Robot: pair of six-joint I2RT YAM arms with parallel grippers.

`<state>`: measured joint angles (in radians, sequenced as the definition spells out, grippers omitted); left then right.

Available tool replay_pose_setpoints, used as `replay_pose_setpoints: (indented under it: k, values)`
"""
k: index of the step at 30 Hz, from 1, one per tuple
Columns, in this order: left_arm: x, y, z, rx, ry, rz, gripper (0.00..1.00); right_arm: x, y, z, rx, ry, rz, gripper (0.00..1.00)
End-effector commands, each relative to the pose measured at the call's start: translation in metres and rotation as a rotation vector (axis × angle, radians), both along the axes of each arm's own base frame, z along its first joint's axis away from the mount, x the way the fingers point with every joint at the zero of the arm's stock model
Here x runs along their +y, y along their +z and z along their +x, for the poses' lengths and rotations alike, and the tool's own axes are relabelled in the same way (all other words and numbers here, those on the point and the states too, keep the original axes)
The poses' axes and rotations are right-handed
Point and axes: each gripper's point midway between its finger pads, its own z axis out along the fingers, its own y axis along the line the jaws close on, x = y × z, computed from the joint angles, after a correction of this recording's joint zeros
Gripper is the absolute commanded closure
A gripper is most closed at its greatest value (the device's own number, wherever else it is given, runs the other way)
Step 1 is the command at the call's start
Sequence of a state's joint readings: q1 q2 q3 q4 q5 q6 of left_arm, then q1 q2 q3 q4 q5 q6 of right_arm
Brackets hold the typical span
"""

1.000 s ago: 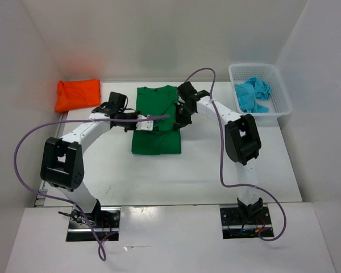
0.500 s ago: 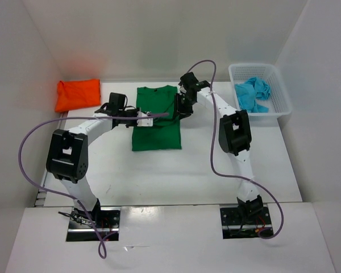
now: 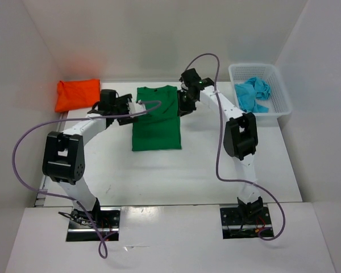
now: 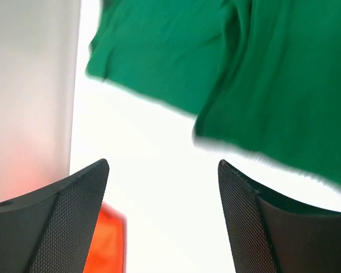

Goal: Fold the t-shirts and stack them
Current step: Fold the folded rectangular tshirt in 1/3 of the way, then grab one side of the 2/3 rectangular tshirt with both arms

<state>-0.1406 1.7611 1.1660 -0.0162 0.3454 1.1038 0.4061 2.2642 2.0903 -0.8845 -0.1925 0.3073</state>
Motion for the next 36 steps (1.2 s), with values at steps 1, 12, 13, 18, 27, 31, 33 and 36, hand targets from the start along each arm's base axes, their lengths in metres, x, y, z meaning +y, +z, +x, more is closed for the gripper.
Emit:
replay_pose_setpoints:
  k: [1,12,13,18,27,31,33,36]
  values:
    - [0.035,0.081,0.007,-0.121,0.139,-0.067,0.15,0.047,0.028,-0.051,-0.058,0.153,-0.008,0.83]
    - [0.033,0.027,-0.131,0.11,-0.096,0.058,0.14,0.129,-0.002,-0.025,-0.004,0.174,0.099,0.89]
    - [0.029,0.018,-0.146,0.135,-0.152,0.096,0.13,0.115,-0.003,-0.012,-0.012,0.124,0.084,0.65]
    - [0.002,-0.019,-0.174,0.051,-0.462,0.259,0.08,0.038,0.02,-0.027,-0.034,0.003,0.026,0.31]
    - [-0.021,-0.072,-0.161,0.156,-0.592,0.379,0.08,-0.002,-0.034,-0.106,0.13,-0.043,0.09,0.25]
    - [-0.019,-0.087,-0.154,0.186,-0.543,0.385,0.09,0.0,-0.051,-0.12,0.178,-0.062,0.128,0.25]
    - [-0.02,-0.084,-0.145,0.17,-0.516,0.382,0.13,0.005,-0.049,-0.124,0.177,-0.055,0.142,0.25]
    - [-0.02,-0.086,-0.141,0.163,-0.491,0.367,0.17,0.008,-0.053,-0.123,0.177,-0.06,0.134,0.24]
